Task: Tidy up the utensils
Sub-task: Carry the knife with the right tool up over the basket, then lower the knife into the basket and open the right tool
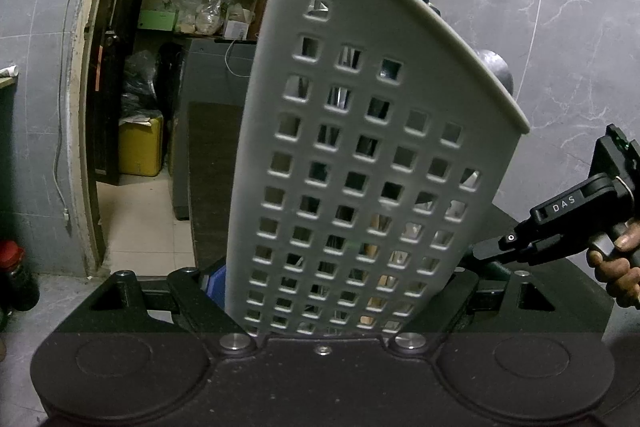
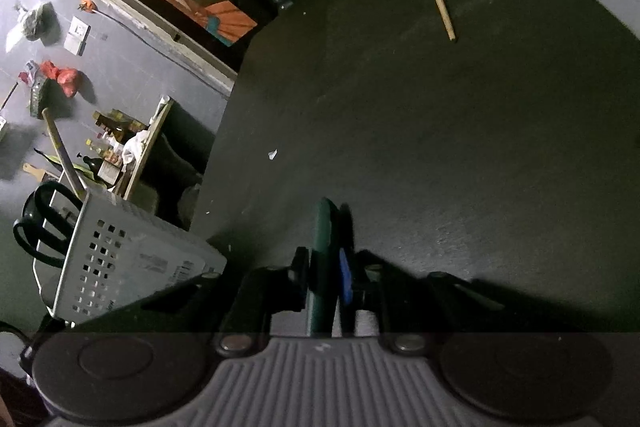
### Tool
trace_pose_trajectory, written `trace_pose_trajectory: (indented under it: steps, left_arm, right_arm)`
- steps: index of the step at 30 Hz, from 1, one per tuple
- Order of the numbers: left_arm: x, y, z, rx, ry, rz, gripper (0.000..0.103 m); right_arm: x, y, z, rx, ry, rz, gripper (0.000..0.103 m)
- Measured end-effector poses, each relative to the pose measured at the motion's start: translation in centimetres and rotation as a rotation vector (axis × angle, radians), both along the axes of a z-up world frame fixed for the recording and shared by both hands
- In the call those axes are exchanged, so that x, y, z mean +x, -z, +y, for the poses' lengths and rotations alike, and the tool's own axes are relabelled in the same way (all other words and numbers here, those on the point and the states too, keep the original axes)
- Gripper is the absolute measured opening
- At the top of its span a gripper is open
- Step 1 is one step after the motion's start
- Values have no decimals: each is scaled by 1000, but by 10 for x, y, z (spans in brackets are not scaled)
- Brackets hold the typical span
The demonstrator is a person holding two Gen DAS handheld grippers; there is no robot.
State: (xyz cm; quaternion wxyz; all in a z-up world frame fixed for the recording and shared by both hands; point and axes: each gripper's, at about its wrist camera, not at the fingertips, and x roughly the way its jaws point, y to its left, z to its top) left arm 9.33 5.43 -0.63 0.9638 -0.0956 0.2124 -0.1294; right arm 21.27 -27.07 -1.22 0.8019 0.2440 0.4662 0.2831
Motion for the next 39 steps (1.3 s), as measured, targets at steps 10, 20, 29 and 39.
trace_pose_trajectory:
  steps: [10,20,29,39]
  left_arm:
    - [1,0,-1,8,-2,2,86]
    - [3,-1,-2,1,0,3,87]
    - [3,0,-1,3,-2,3,86]
    - [4,0,-5,17,-7,7,86]
  right_arm:
    - [-18,-10,11,-142,-17,-120,14]
    - [-33,-35,83,-556,-136,-241,12]
    - [-57,-76,73,-400,-51,-452,13]
    - [-96,-83,74,-209,100,-843,13]
